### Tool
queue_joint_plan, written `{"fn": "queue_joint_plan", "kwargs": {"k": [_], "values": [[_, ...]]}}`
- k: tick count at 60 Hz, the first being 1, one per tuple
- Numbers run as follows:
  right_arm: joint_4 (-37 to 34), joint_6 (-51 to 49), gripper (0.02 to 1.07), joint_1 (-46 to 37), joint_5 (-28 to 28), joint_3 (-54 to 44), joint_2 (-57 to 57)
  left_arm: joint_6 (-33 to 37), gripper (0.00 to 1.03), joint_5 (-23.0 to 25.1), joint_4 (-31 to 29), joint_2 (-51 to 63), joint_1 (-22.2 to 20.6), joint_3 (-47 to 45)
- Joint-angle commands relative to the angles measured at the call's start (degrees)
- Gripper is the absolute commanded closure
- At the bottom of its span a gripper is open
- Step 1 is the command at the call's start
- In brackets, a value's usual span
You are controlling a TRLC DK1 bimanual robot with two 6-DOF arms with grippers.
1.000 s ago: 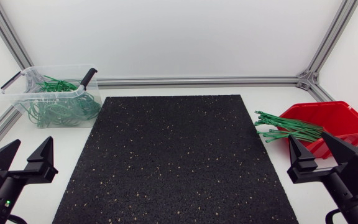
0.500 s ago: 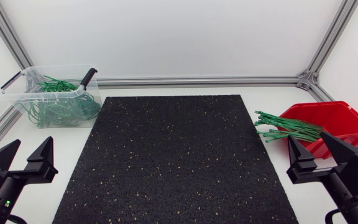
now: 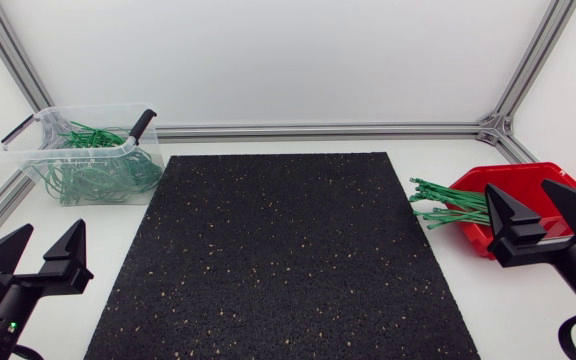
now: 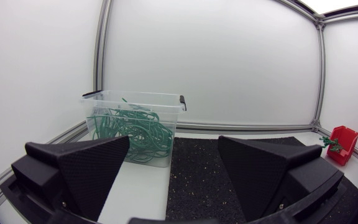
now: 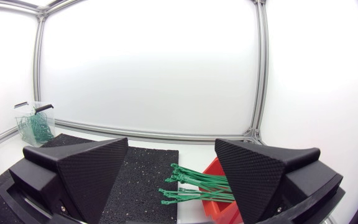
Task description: Take a green cable tie from the red box, thread the tail through the head to close it, then place it in the transparent bin on the left.
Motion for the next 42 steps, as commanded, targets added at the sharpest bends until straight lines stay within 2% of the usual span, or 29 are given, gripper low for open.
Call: {"fn": "queue_joint_plan", "kwargs": {"k": [1, 16, 24, 35, 39, 42], "values": [[-1.4, 0.6, 0.05, -0.8, -0.1, 4.6, 5.0, -0.9, 0.04, -0.5, -0.7, -0.4, -0.2, -2.3], [-4.2, -2.2, 0.06, -2.9, -1.8, 14.4, 18.5, -0.9, 0.04, -0.4, -0.7, -0.4, 0.0, -2.3], [-6.6, -12.3, 0.06, -3.4, -3.9, 18.5, 24.0, -0.9, 0.04, -0.5, -0.7, -0.4, -0.1, -2.3], [-15.7, -22.7, 0.06, -8.0, -10.6, 25.0, 33.4, -0.9, 0.04, -0.5, -0.7, -0.4, -0.1, -2.3], [-19.6, -29.9, 0.06, -8.8, -10.7, 27.4, 38.2, -0.9, 0.04, -0.4, -0.7, -0.4, -0.1, -2.3], [-25.0, -36.2, 0.06, -10.1, -10.1, 30.3, 42.6, -0.9, 0.04, -0.5, -0.7, -0.4, -0.1, -2.3]]}}
